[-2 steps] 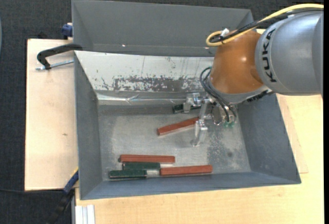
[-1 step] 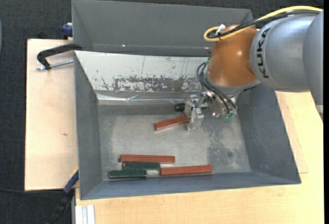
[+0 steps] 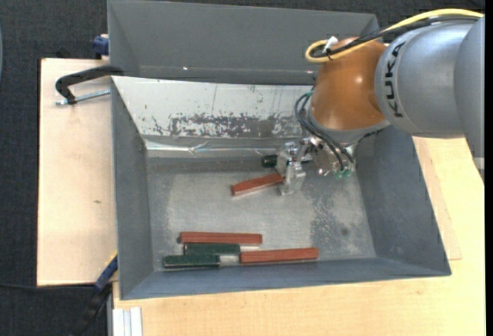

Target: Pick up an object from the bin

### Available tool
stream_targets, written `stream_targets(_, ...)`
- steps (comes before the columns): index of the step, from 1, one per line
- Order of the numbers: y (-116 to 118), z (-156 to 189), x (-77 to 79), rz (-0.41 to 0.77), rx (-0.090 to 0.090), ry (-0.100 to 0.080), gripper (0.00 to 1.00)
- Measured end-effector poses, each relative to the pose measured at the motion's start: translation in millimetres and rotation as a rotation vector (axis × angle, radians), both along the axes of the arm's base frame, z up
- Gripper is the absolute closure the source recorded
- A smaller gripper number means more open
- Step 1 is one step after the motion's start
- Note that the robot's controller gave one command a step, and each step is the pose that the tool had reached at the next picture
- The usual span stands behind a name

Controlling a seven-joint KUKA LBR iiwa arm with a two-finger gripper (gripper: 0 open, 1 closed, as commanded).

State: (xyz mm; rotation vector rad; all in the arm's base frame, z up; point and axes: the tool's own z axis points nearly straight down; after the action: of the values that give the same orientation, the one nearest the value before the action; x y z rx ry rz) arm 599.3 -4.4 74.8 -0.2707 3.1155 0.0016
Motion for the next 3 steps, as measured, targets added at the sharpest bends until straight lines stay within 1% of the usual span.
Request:
stream_targets(1,2,30,-15.5,-0.009,0.0,0.012,1.0)
stream_targets(2,-53,73,-46.0,0.033,-0.002,0.012,0.0)
stream_targets(3,-52,73,-46.0,0.033,-0.002,0.012,0.0)
